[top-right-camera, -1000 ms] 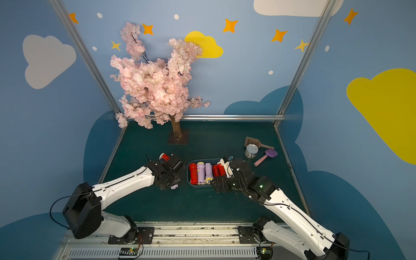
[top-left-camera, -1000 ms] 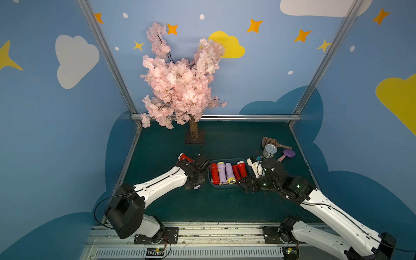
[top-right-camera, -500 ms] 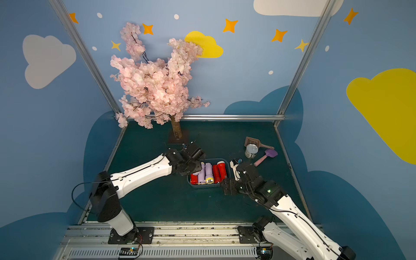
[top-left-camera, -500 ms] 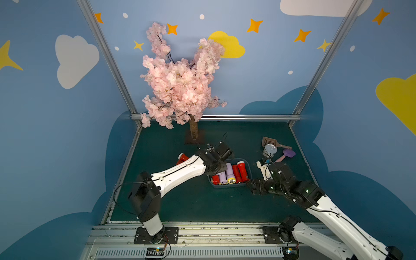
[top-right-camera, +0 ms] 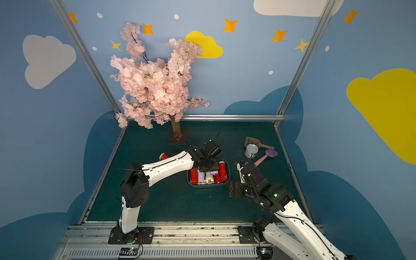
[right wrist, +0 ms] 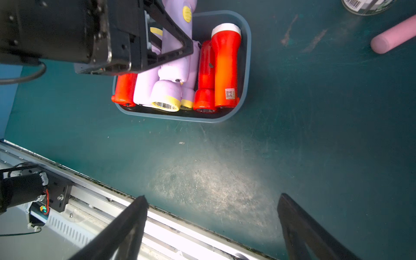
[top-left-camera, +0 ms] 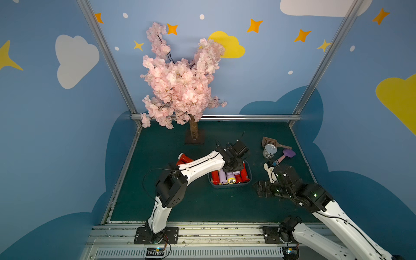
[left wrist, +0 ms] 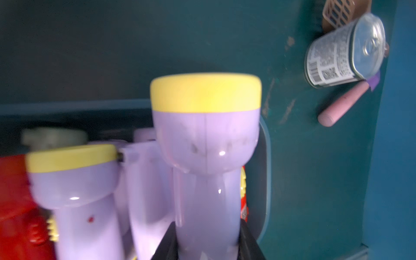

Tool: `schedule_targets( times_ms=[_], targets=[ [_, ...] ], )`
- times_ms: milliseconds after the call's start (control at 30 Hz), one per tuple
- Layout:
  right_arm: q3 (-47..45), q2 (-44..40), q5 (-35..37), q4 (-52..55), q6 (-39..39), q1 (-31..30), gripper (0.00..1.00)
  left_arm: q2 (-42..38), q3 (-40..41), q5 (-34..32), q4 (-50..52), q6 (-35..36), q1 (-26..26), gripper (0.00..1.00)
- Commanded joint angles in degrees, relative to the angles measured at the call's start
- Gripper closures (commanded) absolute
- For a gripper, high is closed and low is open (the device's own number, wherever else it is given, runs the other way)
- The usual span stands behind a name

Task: Put the flashlights into the storage boxes
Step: Place the flashlight at the storage box.

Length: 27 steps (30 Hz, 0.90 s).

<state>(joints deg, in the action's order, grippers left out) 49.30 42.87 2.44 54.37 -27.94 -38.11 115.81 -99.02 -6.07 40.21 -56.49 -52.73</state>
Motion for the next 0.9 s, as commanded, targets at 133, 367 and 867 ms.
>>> schedule_targets(
  times_ms=[133,367,867],
  targets=[
    [1.8,0.2,0.5,1.4,-0.7,0.4,0.1,2.5,-1.6,2.3,-1.2,0.2,-2.0,0.74],
    [1.4,-0.8,0.6,1.7,-0.9,0.5,0.1,3.4,0.3,2.5,-1.8,-0.8,-1.9,0.7],
    [1.2,-0.7,0.2,1.5,-0.7,0.6,0.1,2.8,3.9,3.7,-3.2,-3.5,-1.5,0.59]
  ],
)
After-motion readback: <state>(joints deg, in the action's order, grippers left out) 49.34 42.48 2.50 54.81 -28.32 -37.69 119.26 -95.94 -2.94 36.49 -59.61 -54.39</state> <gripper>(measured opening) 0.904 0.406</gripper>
